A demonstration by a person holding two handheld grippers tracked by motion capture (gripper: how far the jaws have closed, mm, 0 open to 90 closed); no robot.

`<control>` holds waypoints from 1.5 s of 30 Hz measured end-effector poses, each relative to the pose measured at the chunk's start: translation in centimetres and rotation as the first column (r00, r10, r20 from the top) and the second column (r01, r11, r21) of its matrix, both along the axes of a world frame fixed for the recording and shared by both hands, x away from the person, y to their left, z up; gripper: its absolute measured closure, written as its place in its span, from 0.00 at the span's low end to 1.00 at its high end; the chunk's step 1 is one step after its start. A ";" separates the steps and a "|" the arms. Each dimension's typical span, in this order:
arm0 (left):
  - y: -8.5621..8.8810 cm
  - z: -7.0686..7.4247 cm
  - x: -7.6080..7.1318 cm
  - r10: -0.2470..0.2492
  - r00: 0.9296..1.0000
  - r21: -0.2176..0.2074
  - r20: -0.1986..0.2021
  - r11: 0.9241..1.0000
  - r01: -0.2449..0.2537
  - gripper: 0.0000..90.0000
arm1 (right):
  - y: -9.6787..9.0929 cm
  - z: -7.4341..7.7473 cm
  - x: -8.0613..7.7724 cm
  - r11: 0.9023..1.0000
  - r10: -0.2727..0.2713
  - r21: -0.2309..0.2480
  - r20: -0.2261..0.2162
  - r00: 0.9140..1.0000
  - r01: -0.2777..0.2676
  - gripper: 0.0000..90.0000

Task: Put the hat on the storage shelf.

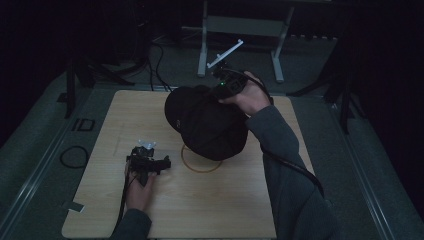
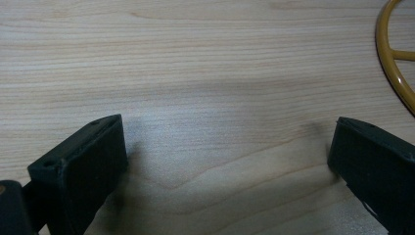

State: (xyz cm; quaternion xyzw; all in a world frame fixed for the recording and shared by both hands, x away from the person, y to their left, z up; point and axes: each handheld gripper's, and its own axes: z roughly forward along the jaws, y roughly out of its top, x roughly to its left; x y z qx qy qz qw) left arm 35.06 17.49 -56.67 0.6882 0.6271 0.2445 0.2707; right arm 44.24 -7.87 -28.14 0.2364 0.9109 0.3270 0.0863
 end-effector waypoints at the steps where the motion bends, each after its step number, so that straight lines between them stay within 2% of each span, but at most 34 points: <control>1: 0.0 0.0 0.0 0.000 1.000 0.000 0.000 1.000 0.000 0.01 | 0.2 -0.1 0.0 1.000 -0.003 -0.002 -0.001 1.000 0.003 0.93; 26: 0.0 0.0 0.0 0.001 1.000 0.001 0.001 1.000 -0.001 0.01 | 1.4 -1.2 0.6 0.998 -0.053 -0.017 0.012 0.999 0.053 0.89; 31: 0.0 0.0 0.0 0.000 1.000 0.001 0.000 1.000 0.000 0.01 | 1.8 -1.5 0.6 0.997 -0.065 -0.034 0.027 0.998 0.065 0.75; 32: 0.0 0.0 0.0 0.000 1.000 0.001 0.000 1.000 0.000 0.01 | 1.8 -1.5 0.6 0.997 -0.065 -0.034 0.027 0.998 0.065 0.75; 34: 0.0 0.0 0.0 0.000 1.000 0.001 0.001 1.000 0.000 0.01 | 1.9 -1.8 0.7 0.996 -0.079 -0.040 0.036 0.996 0.081 0.68; 35: 0.0 0.0 0.0 0.002 1.000 0.000 0.002 1.000 -0.002 0.01 | 1.9 -1.8 0.7 0.996 -0.079 -0.040 0.036 0.996 0.081 0.68; 37: 0.0 0.0 0.0 0.001 1.000 0.001 0.001 1.000 -0.001 0.01 | 2.0 -2.0 0.8 0.995 -0.090 -0.037 0.035 0.995 0.091 0.60; 38: 0.0 0.0 0.0 0.001 1.000 0.001 0.001 1.000 -0.001 0.01 | 2.0 -2.0 0.8 0.995 -0.090 -0.037 0.035 0.995 0.091 0.60; 39: 0.0 0.0 0.0 0.001 1.000 0.001 0.001 1.000 -0.001 0.01 | 2.1 -2.0 0.8 0.995 -0.096 -0.037 0.031 0.995 0.097 0.53; 45: 0.0 0.0 0.0 0.001 1.000 0.001 0.001 1.000 -0.001 0.01 | 2.1 -1.8 0.7 0.995 -0.093 -0.031 0.041 0.995 0.094 0.40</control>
